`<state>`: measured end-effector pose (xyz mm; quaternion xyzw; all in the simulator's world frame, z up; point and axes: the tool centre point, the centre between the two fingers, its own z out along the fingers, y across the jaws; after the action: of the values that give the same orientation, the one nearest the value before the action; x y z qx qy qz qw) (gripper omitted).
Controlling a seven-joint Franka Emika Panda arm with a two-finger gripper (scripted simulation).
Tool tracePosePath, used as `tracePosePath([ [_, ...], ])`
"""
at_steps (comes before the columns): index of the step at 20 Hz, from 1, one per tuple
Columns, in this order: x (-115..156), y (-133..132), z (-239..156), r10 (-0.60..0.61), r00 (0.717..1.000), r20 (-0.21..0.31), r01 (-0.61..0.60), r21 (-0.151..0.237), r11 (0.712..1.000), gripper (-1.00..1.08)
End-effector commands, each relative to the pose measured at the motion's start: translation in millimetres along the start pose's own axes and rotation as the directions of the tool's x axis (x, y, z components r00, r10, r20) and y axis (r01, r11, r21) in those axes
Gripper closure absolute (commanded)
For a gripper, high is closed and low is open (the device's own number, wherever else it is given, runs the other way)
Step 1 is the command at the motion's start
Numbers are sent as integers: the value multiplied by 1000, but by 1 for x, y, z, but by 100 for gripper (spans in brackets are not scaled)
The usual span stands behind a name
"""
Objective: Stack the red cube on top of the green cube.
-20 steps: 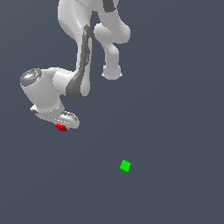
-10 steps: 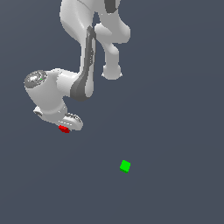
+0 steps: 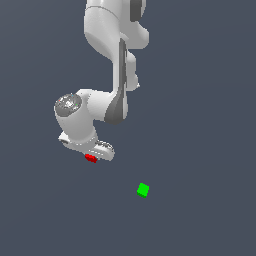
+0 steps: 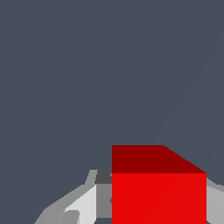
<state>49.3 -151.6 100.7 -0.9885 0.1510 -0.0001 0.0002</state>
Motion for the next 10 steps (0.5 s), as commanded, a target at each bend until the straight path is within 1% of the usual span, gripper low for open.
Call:
tracePosePath([
  [1, 5, -28, 4, 0, 1000, -1, 0, 0, 1000, 108],
  [10, 23, -126, 20, 0, 1000, -1, 0, 0, 1000, 108],
])
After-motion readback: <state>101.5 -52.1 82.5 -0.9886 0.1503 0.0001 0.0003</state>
